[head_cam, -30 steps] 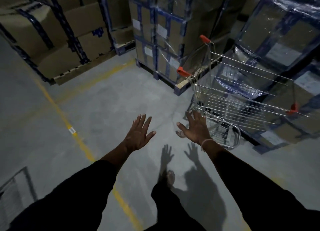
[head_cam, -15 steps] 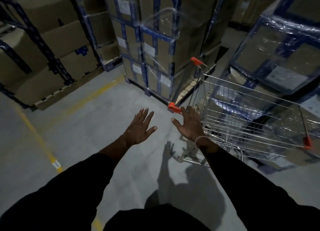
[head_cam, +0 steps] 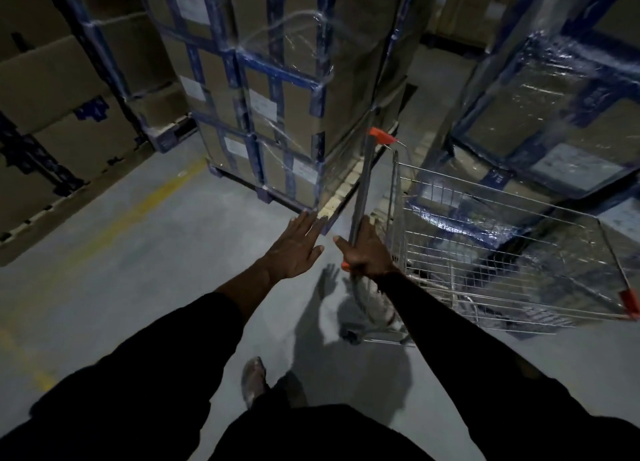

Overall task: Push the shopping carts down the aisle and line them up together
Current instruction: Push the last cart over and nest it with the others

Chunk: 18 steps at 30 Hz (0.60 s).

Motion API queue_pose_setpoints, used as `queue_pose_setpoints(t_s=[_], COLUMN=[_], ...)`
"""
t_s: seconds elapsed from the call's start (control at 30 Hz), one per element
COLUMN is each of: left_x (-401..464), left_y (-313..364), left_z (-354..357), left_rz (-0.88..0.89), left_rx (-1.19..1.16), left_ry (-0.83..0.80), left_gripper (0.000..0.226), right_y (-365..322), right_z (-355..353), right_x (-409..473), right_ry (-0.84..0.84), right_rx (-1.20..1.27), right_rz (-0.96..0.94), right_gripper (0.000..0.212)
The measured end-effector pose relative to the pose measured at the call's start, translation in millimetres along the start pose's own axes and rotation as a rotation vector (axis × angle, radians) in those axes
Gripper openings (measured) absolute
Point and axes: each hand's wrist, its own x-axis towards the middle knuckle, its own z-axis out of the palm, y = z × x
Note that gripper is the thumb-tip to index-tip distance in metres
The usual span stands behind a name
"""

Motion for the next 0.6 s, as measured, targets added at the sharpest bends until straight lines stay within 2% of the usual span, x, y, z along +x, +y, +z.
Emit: queue_pose_setpoints(t_s=[0.1,0.2,0.3,0.33,0.43,0.47,0.53,0.6], left_x=[35,70,105,117,147,157,179,204], left_y=[-36,-71,-95,-101,-119,-122,-121,-115], left_z=[-11,-23,-31,-34,-38,-38,-38,-35], left_rz=[0.114,0.211,0.273,0.309,0.433,0.461,0.519,0.580], left_rx=[-0.015,-0.030,-0.007,-0.006,0.006,0.014,0.020,0.004], left_ry=[-0.008,-0.052,-0.091,-0.086,-0.055,-0.065,-0.102,-0.121], left_gripper=[0.068,0.070,0.069,0.070,0.068,0.067,0.066,0.064], right_y=[-24,-42,-28,-22,-16,-33,-47,-52], right_z=[9,15,17,18,18,12,5,-1], right_x=[32,65,98,108,123,114,108,107], right_ry=[0.120,0.267,0.339,0.360,0.425,0.437,0.453,0.444], right_rx=[0.071,0.213,0.277,0.269,0.283,0.287,0.338,0.422], right_rz=[0.081,0.301,0.335,0.345,0.413,0.423,0.466,0.506], right_gripper=[0.106,0.104,0.059,0.060,0.099,0.097,0.074,0.069])
